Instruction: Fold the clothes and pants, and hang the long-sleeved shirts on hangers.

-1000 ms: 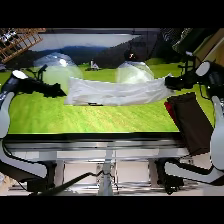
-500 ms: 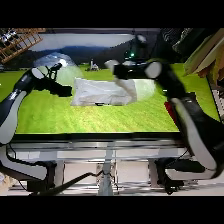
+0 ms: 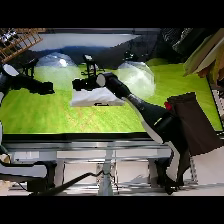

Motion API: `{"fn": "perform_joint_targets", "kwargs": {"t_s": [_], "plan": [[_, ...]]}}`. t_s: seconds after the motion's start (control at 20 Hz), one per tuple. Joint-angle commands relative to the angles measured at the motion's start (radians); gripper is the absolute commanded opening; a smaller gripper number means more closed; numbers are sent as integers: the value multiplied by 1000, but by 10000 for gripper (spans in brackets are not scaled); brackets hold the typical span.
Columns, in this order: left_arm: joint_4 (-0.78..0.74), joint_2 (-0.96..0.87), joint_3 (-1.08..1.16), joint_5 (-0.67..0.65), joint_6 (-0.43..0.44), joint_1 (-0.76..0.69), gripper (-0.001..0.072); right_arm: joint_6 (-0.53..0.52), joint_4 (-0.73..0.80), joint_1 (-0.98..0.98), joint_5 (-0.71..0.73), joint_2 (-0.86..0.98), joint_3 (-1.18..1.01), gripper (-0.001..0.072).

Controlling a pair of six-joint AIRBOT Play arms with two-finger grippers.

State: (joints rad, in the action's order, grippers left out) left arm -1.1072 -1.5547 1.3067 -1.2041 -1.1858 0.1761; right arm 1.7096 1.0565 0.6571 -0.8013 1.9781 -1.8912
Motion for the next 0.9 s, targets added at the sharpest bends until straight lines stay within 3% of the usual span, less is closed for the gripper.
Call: {"fn": "perform_joint_targets", "kwargs": {"t_s": [0.0,0.15,0.3,0.35,0.4,0.45,0.65,0.85], "plan": [[46,5,0,-5,24,-29,7,16,210,-123,-288,-92,-35,418],[45,5,0,-5,23,-65,7,25,267,-300,-479,-219,96,418],[45,5,0,-5,22,-86,8,-50,144,-447,-478,-301,338,418],[47,5,0,-5,22,-92,8,-98,48,-494,-467,-300,404,454],[46,5,0,-4,22,-100,8,-141,-34,-533,-432,-290,453,606],[46,5,0,-5,21,-107,8,-189,-122,-571,-390,-273,489,672],[46,5,0,-12,21,-134,8,-407,-430,-650,-340,-167,497,691],[45,5,0,-13,21,-148,8,-497,-510,-636,-362,-83,487,689]]}}
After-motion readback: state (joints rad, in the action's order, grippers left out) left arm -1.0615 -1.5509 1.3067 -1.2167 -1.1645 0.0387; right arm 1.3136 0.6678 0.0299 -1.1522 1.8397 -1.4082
